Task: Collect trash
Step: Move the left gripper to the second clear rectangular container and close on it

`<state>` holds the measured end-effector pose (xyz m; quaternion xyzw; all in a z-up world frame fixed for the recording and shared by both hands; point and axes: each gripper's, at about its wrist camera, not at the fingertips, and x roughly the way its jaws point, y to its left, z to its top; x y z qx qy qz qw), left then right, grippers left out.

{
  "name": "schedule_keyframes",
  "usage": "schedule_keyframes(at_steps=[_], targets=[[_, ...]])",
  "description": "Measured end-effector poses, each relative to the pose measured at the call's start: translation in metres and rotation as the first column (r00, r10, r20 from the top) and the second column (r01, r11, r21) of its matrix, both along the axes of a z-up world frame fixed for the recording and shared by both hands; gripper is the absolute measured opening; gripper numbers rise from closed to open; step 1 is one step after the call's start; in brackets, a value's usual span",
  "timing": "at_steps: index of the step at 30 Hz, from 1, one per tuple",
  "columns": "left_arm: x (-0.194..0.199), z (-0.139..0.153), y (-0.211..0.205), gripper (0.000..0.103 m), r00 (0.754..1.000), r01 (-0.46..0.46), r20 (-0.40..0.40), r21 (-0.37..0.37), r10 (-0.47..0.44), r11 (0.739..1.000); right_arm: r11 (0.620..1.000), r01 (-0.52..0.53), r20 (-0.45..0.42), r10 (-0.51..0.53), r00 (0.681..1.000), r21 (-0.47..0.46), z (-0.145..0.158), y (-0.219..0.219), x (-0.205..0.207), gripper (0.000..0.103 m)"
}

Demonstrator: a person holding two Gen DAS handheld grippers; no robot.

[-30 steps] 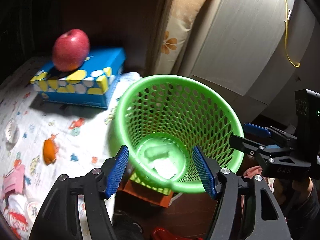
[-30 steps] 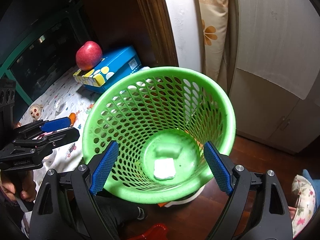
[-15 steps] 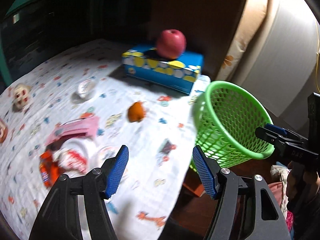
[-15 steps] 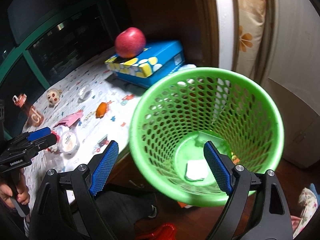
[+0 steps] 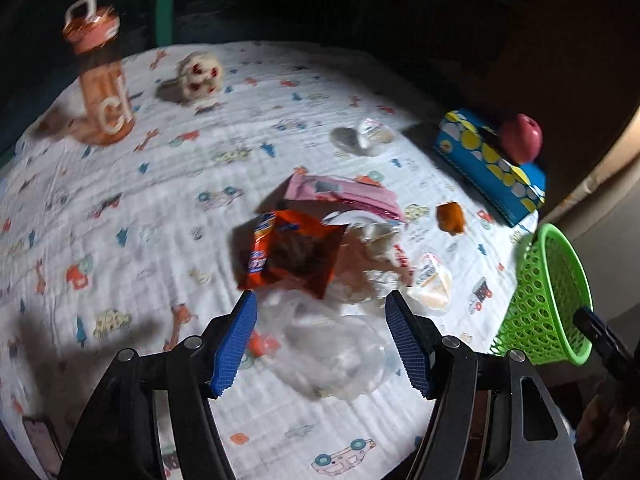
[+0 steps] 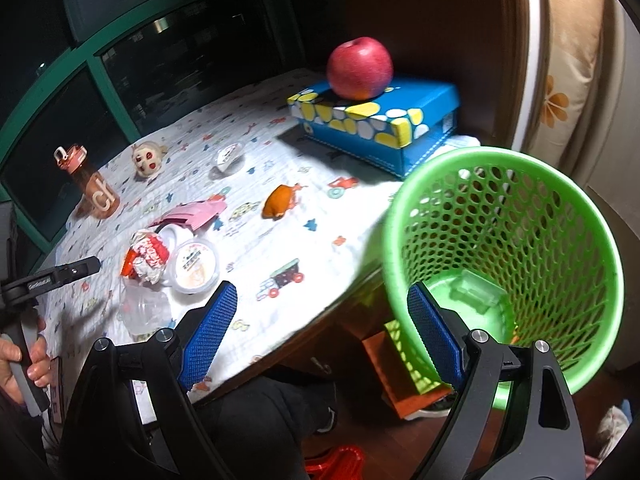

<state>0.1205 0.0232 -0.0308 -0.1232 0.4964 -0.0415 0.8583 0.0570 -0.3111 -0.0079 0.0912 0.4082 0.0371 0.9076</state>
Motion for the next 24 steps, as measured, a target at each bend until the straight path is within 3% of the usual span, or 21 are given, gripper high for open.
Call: schedule_keyframes(at_steps=[4,7,12,19,24], targets=[[-0.001,-0.025,0.022,0.064,0.982,-0.161,-0.112,-0.081,0.151,0.984,1.0,-0.03,-0.004,0.03,1.0,0.006,-0.002,0.012,0.004,0.086],[-0.003,-0.037,0.03,0.064,0.96,-0.255,-0.161,-0.156,0.23,0.954,0.999,-0.05,-0.009,0.05,0.999,0.009,-0.004,0.017,0.007,0.086],[-0.006,-0.048,0.031,0.064,0.917,-0.376,-0.225,-0.208,0.33,0.903,0.997,-0.071,-0.017,0.072,0.997,0.019,-0.008,0.023,0.009,0.086],[-0.005,-0.056,0.028,0.066,0.873,-0.47,-0.278,-0.26,0.4,0.844,0.995,-0.092,-0.042,0.093,0.995,0.034,-0.019,0.027,0.011,0.086],[-0.005,-0.06,0.025,0.071,0.857,-0.497,-0.295,-0.255,0.423,0.829,0.994,-0.104,-0.052,0.106,0.993,0.041,-0.024,0.031,0.012,0.086]])
